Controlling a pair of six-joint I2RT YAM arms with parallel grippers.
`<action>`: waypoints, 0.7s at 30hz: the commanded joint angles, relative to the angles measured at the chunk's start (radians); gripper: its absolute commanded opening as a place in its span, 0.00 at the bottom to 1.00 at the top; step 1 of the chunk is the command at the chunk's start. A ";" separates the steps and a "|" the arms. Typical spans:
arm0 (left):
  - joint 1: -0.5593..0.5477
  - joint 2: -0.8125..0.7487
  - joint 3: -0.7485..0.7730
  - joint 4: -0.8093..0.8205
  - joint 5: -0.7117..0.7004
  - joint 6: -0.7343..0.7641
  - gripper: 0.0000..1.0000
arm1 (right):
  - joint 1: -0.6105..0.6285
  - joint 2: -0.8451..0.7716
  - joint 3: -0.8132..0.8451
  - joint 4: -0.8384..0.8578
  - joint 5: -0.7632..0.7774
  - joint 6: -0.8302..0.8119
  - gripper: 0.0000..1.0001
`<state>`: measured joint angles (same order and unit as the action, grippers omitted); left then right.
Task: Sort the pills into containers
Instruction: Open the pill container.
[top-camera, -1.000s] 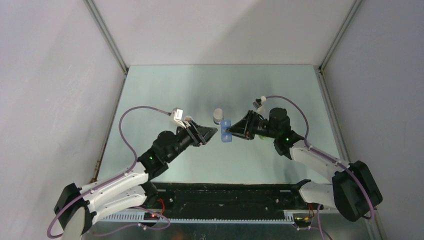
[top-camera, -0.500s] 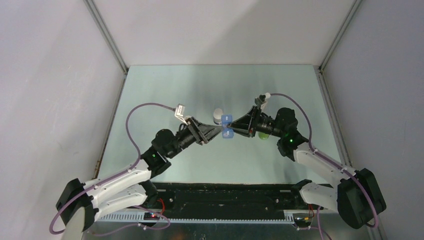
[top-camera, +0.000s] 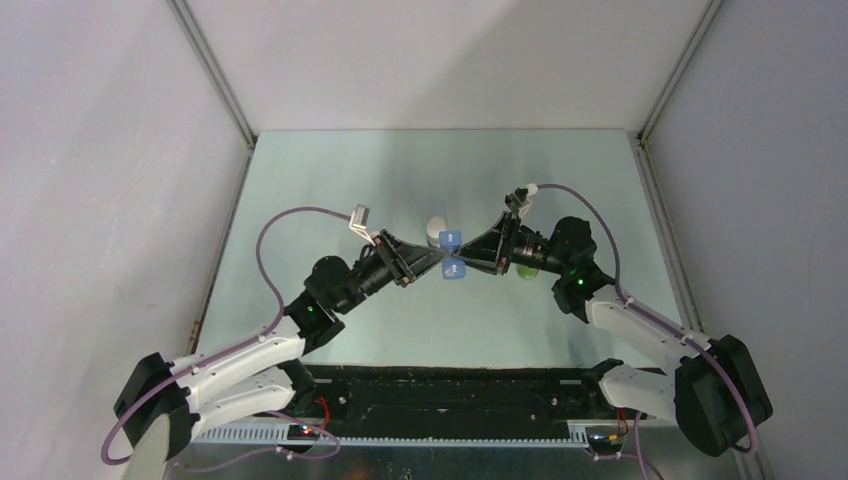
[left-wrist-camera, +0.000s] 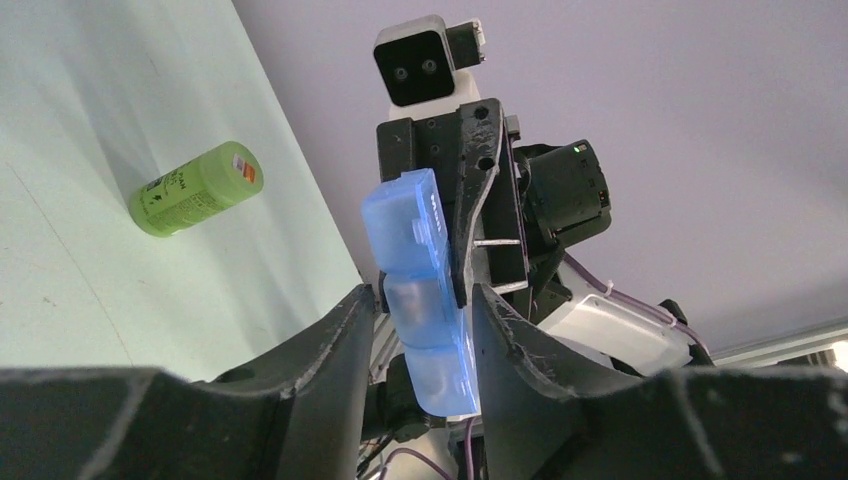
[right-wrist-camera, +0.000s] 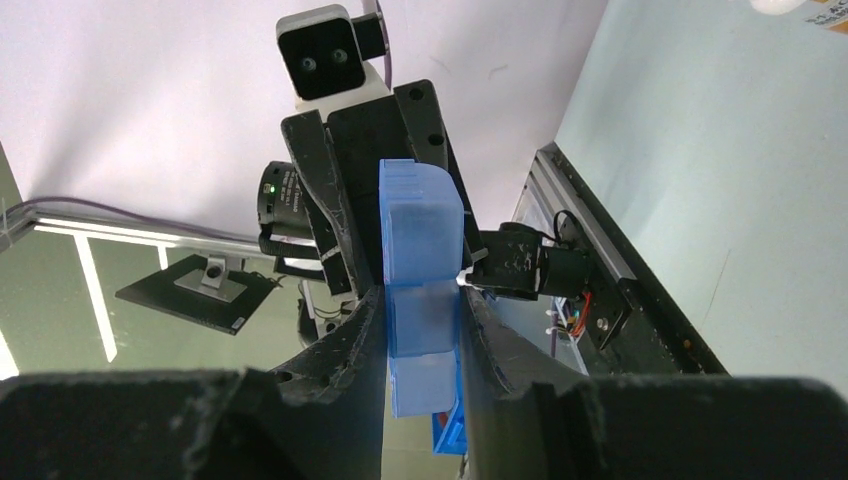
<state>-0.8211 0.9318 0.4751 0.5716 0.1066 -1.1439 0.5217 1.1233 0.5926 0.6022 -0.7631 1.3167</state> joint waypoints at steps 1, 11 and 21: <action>0.005 0.000 0.037 0.039 -0.014 -0.019 0.43 | 0.006 0.012 0.003 0.058 -0.024 -0.004 0.00; 0.006 -0.001 0.032 0.018 -0.004 -0.016 0.01 | 0.009 0.029 0.003 0.061 -0.010 0.003 0.00; 0.005 -0.031 0.033 -0.049 -0.020 0.024 0.56 | 0.011 0.033 0.003 0.052 0.035 0.006 0.00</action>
<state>-0.8124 0.9321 0.4755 0.5213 0.0826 -1.1431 0.5274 1.1580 0.5900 0.6186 -0.7601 1.3094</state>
